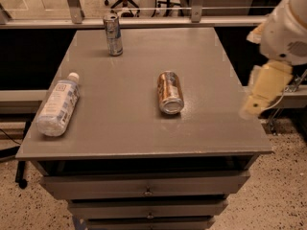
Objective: Place orange can upright
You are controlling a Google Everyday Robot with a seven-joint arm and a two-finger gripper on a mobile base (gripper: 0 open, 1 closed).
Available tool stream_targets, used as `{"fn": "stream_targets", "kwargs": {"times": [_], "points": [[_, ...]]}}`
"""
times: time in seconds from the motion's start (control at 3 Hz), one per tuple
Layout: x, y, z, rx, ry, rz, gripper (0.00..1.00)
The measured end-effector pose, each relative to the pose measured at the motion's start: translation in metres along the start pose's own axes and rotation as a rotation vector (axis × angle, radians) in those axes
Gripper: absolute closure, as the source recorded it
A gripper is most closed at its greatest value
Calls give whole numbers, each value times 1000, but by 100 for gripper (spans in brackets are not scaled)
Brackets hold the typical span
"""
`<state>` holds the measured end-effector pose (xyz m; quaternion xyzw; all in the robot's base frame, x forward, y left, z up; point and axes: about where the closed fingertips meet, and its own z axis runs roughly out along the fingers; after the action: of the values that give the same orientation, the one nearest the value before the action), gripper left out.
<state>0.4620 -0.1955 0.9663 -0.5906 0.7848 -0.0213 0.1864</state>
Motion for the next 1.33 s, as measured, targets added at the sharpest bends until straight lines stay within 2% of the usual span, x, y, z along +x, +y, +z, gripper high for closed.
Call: {"fn": "stream_targets", "kwargs": {"times": [0.33, 0.67, 1.0, 1.33], "points": [[-42, -18, 39, 19, -65, 89, 0], [-73, -35, 74, 14, -85, 204, 0], [-78, -35, 77, 8, -88, 303, 0], [-78, -35, 77, 8, -88, 304, 0]]}}
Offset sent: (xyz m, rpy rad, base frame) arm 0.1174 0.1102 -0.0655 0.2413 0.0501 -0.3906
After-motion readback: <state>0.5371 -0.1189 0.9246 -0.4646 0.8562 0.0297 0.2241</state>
